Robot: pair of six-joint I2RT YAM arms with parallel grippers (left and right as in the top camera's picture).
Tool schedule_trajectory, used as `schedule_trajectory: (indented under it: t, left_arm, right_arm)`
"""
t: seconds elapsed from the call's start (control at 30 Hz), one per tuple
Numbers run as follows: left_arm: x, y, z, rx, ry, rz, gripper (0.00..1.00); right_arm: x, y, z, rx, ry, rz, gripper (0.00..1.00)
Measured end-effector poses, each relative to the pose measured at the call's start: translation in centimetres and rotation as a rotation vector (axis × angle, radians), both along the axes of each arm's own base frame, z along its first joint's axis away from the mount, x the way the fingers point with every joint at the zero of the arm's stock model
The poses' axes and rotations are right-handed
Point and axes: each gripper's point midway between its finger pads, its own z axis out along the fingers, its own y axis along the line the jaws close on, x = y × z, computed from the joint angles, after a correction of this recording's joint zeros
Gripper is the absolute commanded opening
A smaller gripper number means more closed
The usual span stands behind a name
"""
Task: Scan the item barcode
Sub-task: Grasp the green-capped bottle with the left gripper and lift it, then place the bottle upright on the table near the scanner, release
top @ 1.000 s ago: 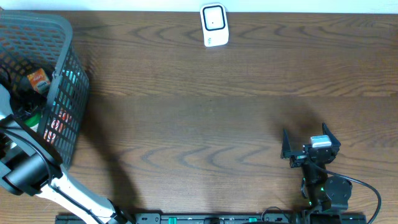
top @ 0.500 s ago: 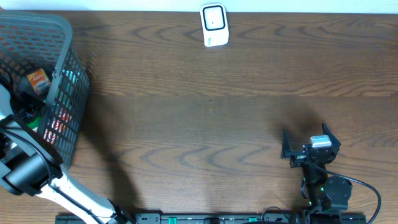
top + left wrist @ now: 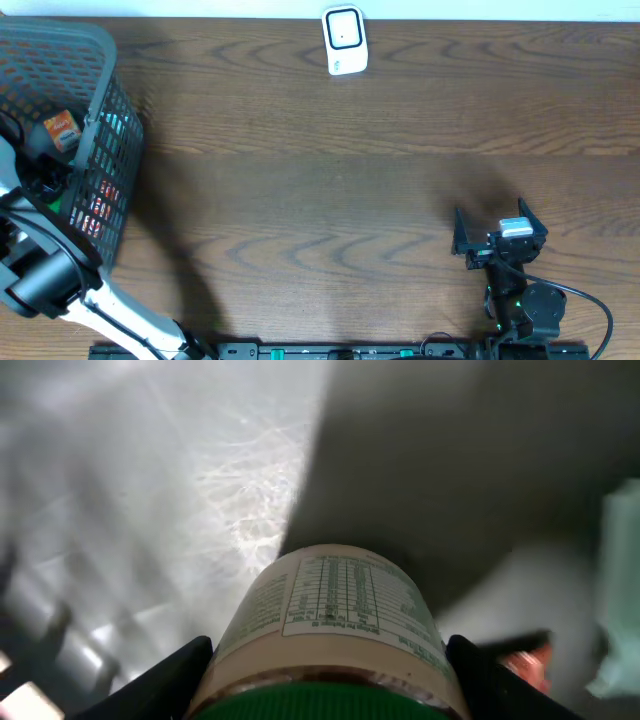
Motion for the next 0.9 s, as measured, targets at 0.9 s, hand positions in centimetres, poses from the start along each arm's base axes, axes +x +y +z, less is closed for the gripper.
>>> schedule_trajectory:
  t: [0.9]
  left_arm:
    - [6.7, -23.9, 36.1, -0.028, -1.193, -0.492, 0.66]
  right_arm:
    - [0.0, 0.0, 0.0, 0.0, 0.0, 0.0, 0.99]
